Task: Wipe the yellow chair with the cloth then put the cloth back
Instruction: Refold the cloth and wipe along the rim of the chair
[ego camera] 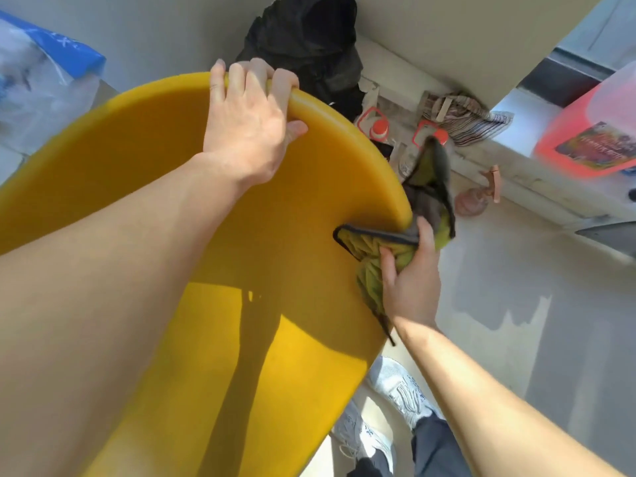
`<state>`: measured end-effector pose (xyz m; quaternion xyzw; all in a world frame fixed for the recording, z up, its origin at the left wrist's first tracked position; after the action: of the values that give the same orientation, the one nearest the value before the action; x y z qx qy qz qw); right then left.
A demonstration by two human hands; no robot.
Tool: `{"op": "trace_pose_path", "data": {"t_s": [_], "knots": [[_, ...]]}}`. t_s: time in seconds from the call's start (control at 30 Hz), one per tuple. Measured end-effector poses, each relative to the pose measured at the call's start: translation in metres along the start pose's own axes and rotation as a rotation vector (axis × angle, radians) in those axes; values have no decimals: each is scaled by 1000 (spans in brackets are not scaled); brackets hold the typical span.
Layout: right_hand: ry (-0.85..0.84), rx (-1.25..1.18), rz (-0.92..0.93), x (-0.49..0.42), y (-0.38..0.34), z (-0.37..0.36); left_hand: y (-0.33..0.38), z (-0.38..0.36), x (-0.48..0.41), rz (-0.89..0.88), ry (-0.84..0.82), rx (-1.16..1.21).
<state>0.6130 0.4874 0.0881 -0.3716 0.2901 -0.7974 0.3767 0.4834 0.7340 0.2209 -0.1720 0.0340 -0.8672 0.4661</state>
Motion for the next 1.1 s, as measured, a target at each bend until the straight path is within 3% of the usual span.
{"op": "trace_pose_path", "data": {"t_s": [0.07, 0.13, 0.27, 0.4, 0.57, 0.63, 0.77, 0.9, 1.0, 1.1], "knots": [[-67, -104, -240, 37, 22, -18, -1, -1, 1, 3, 13, 8], [-24, -144, -281, 39, 14, -21, -1, -2, 1, -3, 24, 17], [211, -49, -16, -18, -36, 2, -2, -6, 1, -6, 52, 4], [210, 37, 111, -17, -29, 0, 0, -12, 6, 53, 92, 74], [84, -147, -203, 39, 24, -33, 48, -55, 71, 177, 219, 509], [98, -161, -303, 61, 33, -52, 78, -109, 133, 214, -22, 668], [81, -196, -550, 105, 39, -89, 126, -220, 311, 368, -601, 767], [-72, -226, -778, 169, 49, -137, 147, -261, 456, 470, -903, 746], [-317, -159, -962, 233, 53, -177, 136, -258, 502, 655, -776, 853], [-807, -357, -1107, 315, 37, -221, 111, -255, 527, 1052, -600, 1107]]}}
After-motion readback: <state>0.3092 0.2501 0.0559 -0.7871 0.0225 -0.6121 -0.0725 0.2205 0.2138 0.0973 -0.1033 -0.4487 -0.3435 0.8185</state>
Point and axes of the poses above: each hand's wrist, its own x-axis away from the middle knuckle, its own z-axis out of the back of the hand, y = z × x, the point moved 2 cm from there along -x, towards the middle knuckle, and after that the axes turned 15 degrees about -y, right-handed, at the moved point
